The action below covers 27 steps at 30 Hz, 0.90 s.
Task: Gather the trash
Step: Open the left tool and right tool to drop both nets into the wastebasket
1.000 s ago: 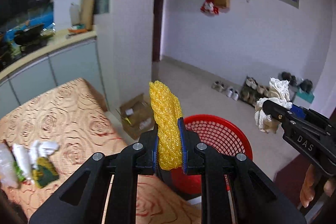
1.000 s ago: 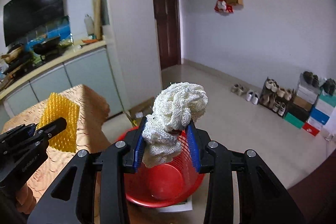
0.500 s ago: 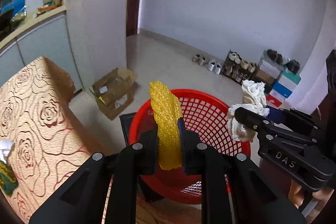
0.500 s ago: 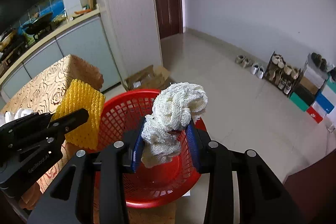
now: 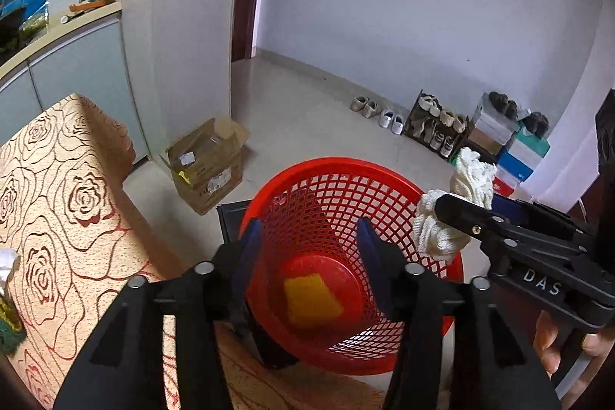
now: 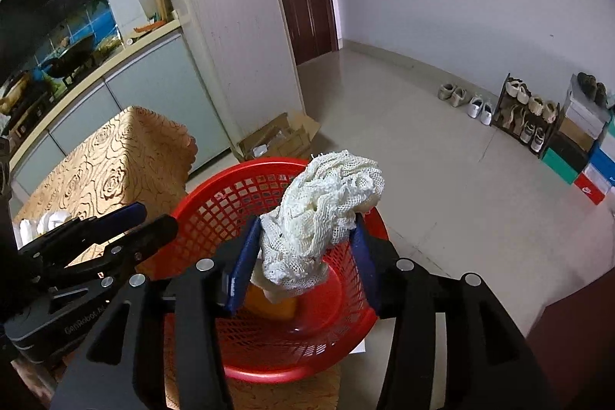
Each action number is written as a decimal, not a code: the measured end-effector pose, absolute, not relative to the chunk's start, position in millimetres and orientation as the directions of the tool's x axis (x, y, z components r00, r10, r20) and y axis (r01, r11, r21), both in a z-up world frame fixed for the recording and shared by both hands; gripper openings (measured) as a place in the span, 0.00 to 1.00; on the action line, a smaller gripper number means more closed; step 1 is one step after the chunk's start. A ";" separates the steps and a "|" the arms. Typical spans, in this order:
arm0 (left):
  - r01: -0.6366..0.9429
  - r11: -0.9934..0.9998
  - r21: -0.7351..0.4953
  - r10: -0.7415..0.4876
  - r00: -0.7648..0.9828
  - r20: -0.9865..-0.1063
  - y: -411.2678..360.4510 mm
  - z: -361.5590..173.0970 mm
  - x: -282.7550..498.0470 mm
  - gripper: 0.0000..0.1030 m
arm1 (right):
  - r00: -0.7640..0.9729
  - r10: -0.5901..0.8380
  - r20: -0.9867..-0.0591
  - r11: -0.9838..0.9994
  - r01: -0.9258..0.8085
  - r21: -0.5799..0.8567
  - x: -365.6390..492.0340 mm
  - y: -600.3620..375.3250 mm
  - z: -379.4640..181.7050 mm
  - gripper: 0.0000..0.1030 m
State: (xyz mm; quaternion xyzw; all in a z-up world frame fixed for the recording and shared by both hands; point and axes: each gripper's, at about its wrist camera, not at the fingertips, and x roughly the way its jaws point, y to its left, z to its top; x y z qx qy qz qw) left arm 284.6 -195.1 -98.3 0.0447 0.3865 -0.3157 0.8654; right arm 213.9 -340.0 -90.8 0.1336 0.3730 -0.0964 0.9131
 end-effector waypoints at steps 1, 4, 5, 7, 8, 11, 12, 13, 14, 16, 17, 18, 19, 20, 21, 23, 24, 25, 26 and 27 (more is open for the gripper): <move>0.576 0.801 -0.163 -0.509 0.513 -0.692 -193.4 -95.5 283.2 0.56 | 0.707 -0.076 -0.703 0.946 0.274 0.173 212.5 -339.4 -89.4 0.47; 0.559 0.815 -0.154 -0.499 0.541 -0.677 -185.3 -87.4 277.8 0.62 | 0.716 -0.080 -0.693 0.949 0.267 0.167 210.6 -336.1 -85.6 0.51; 0.552 0.820 -0.154 -0.496 0.550 -0.672 -181.1 -84.2 276.0 0.63 | 0.717 -0.080 -0.693 0.950 0.265 0.165 211.1 -334.9 -85.2 0.53; 0.539 0.828 -0.155 -0.491 0.564 -0.664 -174.4 -79.0 273.7 0.64 | 0.714 -0.083 -0.695 0.950 0.268 0.162 212.1 -333.0 -85.9 0.56; 0.533 0.832 -0.155 -0.488 0.569 -0.661 -171.2 -77.0 272.9 0.64 | 0.714 -0.080 -0.696 0.949 0.267 0.165 211.7 -333.1 -85.8 0.57; 0.505 0.849 -0.157 -0.473 0.594 -0.650 -155.1 -70.0 268.2 0.66 | 0.718 -0.074 -0.692 0.949 0.263 0.171 208.9 -329.5 -83.7 0.57; 0.498 0.853 -0.155 -0.468 0.601 -0.648 -151.7 -67.8 267.1 0.66 | 0.722 -0.073 -0.688 0.950 0.261 0.172 206.8 -327.1 -81.7 0.57; 0.488 0.859 -0.152 -0.461 0.611 -0.643 -148.5 -64.5 265.4 0.66 | 0.726 -0.073 -0.684 0.951 0.258 0.173 205.4 -324.8 -79.6 0.57; 0.481 0.864 -0.148 -0.455 0.621 -0.638 -145.5 -61.8 263.9 0.66 | 0.731 -0.074 -0.678 0.952 0.254 0.170 203.2 -321.9 -77.0 0.57; 0.463 0.876 -0.136 -0.440 0.648 -0.622 -137.1 -55.1 257.7 0.68 | 0.743 -0.084 -0.664 0.955 0.250 0.159 198.2 -315.8 -70.9 0.57; 0.456 0.881 -0.127 -0.431 0.661 -0.614 -134.0 -52.5 254.9 0.69 | 0.752 -0.092 -0.653 0.956 0.249 0.152 195.5 -312.6 -67.0 0.57; 0.446 0.888 -0.112 -0.418 0.681 -0.601 -129.2 -48.3 250.2 0.70 | 0.764 -0.104 -0.637 0.959 0.247 0.140 192.0 -307.5 -61.6 0.59; 0.440 0.892 -0.104 -0.410 0.691 -0.595 -127.2 -45.3 247.7 0.71 | 0.773 -0.113 -0.624 0.960 0.246 0.131 189.4 -304.1 -57.5 0.60; 0.429 0.898 -0.092 -0.398 0.707 -0.585 -122.4 -41.1 243.4 0.72 | 0.785 -0.123 -0.608 0.962 0.245 0.121 186.5 -299.5 -52.5 0.62; 0.423 0.902 -0.085 -0.390 0.716 -0.580 -119.2 -38.2 240.6 0.72 | 0.797 -0.131 -0.590 0.964 0.242 0.113 184.0 -295.0 -47.2 0.64; 0.404 0.912 -0.071 -0.371 0.741 -0.560 -109.2 -30.4 232.1 0.73 | 0.815 -0.135 -0.563 0.968 0.230 0.101 179.9 -287.5 -39.4 0.65; 0.394 0.917 -0.068 -0.364 0.751 -0.551 -104.0 -26.6 227.8 0.73 | 0.824 -0.134 -0.551 0.970 0.222 0.097 178.3 -282.6 -35.3 0.66; 0.385 0.921 -0.066 -0.357 0.759 -0.545 -100.4 -24.3 225.1 0.73 | 0.829 -0.131 -0.543 0.972 0.216 0.095 177.0 -279.7 -32.2 0.66; 0.370 0.927 -0.063 -0.344 0.771 -0.536 -93.8 -20.4 220.9 0.73 | 0.836 -0.126 -0.534 0.974 0.207 0.093 175.6 -275.1 -28.6 0.66; 0.360 0.931 -0.061 -0.336 0.778 -0.531 -90.1 -18.1 218.2 0.73 | 0.841 -0.121 -0.528 0.976 0.199 0.093 174.2 -271.1 -25.7 0.66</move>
